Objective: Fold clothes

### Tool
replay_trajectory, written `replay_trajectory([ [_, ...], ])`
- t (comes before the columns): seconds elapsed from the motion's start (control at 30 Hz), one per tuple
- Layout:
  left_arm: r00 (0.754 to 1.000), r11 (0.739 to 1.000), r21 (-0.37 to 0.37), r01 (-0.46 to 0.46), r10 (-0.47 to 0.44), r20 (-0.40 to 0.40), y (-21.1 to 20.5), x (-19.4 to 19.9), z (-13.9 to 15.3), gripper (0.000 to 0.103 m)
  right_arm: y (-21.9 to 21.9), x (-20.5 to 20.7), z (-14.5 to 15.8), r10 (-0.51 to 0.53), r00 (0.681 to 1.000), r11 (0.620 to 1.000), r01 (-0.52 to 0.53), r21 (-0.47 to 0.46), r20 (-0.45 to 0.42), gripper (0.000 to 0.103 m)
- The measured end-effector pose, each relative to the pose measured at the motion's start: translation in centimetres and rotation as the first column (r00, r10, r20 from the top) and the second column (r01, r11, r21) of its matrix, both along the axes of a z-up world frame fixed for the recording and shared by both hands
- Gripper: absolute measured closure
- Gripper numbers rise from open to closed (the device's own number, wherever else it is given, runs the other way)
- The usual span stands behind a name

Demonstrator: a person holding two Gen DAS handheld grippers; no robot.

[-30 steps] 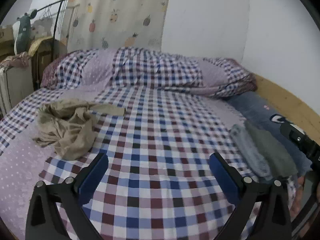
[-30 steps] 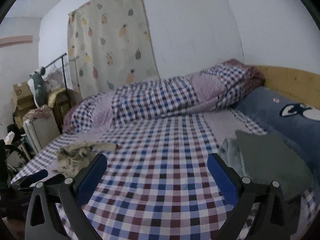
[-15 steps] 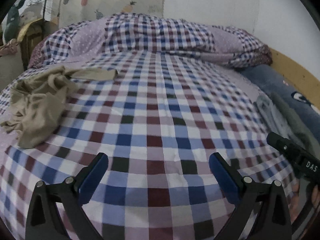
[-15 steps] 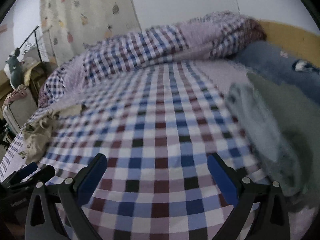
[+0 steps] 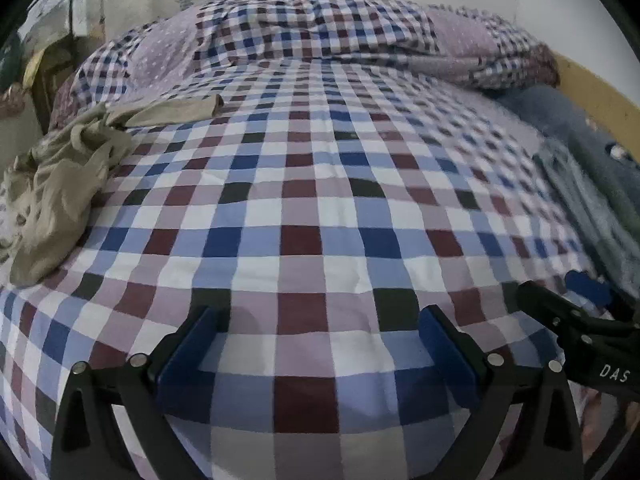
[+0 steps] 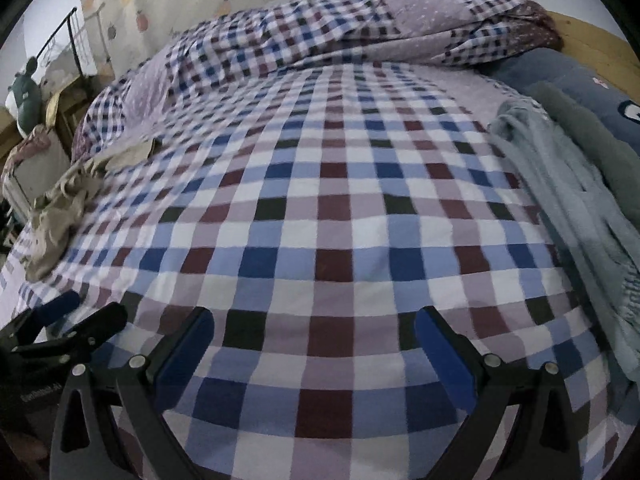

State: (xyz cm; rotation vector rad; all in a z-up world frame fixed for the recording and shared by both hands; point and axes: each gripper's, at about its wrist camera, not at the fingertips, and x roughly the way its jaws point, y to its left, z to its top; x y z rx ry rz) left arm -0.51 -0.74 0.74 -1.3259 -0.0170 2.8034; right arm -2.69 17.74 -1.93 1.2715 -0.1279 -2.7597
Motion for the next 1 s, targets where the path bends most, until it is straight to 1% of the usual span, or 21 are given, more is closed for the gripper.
replay_trajectory([
  [0.07, 1.000, 1.000, -0.013, 0.003, -0.003, 0.002, 0.2, -0.1, -0.2, 0.001, -0.2, -0.1, -0.4, 0.002, 1.000, 1.000, -0.002, 0.016, 0.019, 0.000],
  [0.27, 1.000, 1.000, -0.006, 0.005, -0.005, 0.010, -0.1, -0.4, -0.6, 0.000, -0.4, -0.5, -1.6, 0.003, 0.998, 0.999, -0.005, 0.039, 0.064, 0.000],
  [0.6, 1.000, 0.999, -0.032, 0.005, -0.005, 0.016, 0.2, -0.7, -0.9, 0.000, -0.9, -0.9, -1.7, 0.001, 0.998, 0.996, -0.007, 0.094, 0.061, 0.000],
  [1.0, 1.000, 1.000, -0.025, 0.009, -0.009, 0.015, 0.1, -0.7, -0.9, 0.000, -0.5, -0.8, -1.9, 0.002, 0.998, 0.997, -0.007, 0.079, 0.063, 0.000],
])
